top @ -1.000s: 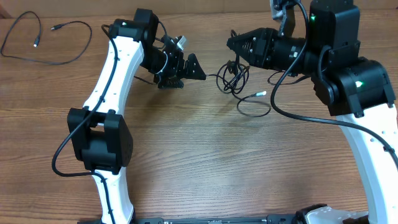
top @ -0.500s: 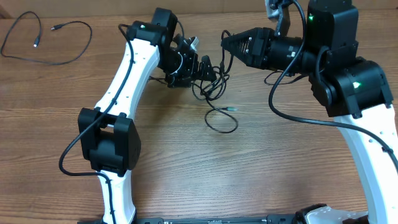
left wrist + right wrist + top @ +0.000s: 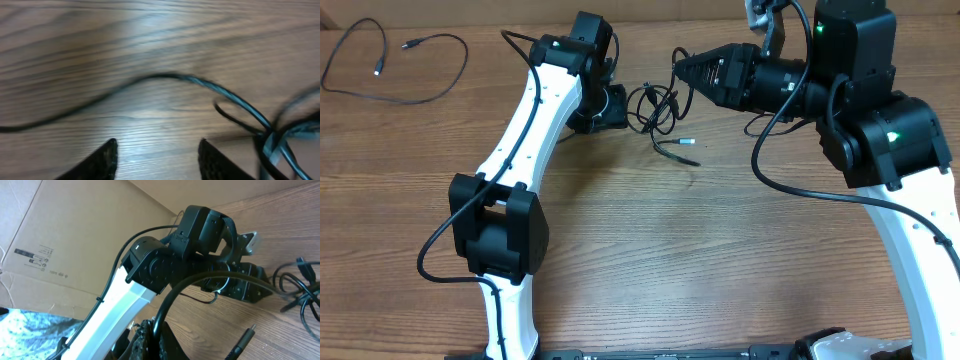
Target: Untangle cables
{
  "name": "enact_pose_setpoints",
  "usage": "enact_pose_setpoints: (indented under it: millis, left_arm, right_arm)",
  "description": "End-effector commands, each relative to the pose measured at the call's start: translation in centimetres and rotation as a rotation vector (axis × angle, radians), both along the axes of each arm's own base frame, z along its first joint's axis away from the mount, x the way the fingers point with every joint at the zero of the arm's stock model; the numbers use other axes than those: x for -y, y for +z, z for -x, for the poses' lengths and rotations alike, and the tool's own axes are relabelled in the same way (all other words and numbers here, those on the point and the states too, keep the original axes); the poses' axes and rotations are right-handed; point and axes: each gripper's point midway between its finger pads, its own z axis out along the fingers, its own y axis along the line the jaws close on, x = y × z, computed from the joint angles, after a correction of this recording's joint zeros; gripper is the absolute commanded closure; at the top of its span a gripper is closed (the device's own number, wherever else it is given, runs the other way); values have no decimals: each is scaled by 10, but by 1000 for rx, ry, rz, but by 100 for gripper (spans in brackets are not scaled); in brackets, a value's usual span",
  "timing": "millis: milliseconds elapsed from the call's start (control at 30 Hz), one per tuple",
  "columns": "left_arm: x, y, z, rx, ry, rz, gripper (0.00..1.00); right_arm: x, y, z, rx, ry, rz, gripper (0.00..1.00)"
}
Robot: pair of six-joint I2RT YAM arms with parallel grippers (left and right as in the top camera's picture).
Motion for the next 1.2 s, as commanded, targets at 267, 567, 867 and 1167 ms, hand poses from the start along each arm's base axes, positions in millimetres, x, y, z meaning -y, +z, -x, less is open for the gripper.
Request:
enact_pose_setpoints:
  millis: [267,567,867,1167]
  left_arm:
    - [-19,-3,-4,-25,55,29,51]
    - [58,77,29,75,-476,807,28]
    - [63,54,39,39,-526,649,23]
    - [76,27,5,109,-394,374,22]
  right_arm:
    - [-3,12,5,23,31,-21,96]
    - [0,9,1,23,-1,-6,96]
    - [-1,16,-2,34,-8,-30,96]
    - [-3,17,1,33,10,-37,96]
